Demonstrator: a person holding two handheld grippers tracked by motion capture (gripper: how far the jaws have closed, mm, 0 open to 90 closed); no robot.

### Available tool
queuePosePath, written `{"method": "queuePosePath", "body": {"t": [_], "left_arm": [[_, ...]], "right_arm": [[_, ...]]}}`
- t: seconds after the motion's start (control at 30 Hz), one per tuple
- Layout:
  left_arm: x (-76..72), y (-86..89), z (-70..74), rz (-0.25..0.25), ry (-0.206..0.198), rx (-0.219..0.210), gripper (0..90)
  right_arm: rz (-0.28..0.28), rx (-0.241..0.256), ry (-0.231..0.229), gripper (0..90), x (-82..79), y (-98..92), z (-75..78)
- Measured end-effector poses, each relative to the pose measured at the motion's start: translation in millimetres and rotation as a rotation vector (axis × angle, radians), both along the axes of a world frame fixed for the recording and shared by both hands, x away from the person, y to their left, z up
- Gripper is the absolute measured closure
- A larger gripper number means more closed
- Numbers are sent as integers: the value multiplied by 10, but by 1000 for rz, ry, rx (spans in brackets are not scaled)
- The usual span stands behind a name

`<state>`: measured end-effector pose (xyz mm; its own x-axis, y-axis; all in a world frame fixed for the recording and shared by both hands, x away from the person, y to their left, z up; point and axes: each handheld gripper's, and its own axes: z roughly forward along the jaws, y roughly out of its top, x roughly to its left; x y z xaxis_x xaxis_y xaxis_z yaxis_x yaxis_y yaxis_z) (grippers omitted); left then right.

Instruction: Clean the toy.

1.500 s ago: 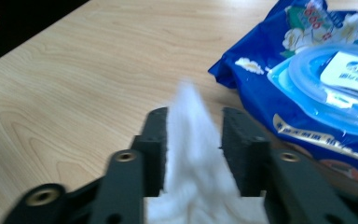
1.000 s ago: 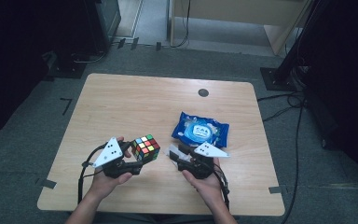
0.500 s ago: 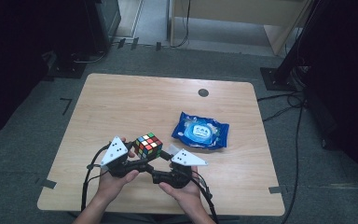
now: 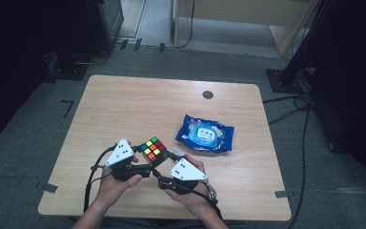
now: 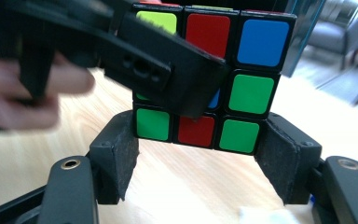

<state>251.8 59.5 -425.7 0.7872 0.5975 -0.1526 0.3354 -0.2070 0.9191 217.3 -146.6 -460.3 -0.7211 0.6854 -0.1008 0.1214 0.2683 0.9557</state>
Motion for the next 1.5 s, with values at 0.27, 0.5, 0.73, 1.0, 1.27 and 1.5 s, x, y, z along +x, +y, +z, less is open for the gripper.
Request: {"method": "queuePosePath", "body": {"t": [0.27,0.5,0.73,1.0,1.27,1.5], "left_arm": [[33,10,56,-39,73,24,330],[63,-27,16,-63,112,58,323],[67,-6,-6,-78,99,70,340],[93,167,35,-4,34,-3,342],[102,321,-10,47,-66,-65,341],[121,279,-113,43,-59,-44,341]], "right_arm": [[12,-230,-205,338,-64,-8,-2],[50,-426,-356,339,-130,46,-33],[61,-479,-391,337,-137,58,-62],[32,-393,-243,335,26,-175,-73],[-54,-115,141,548,408,-761,-154],[-65,-78,322,618,479,-770,-313]]}}
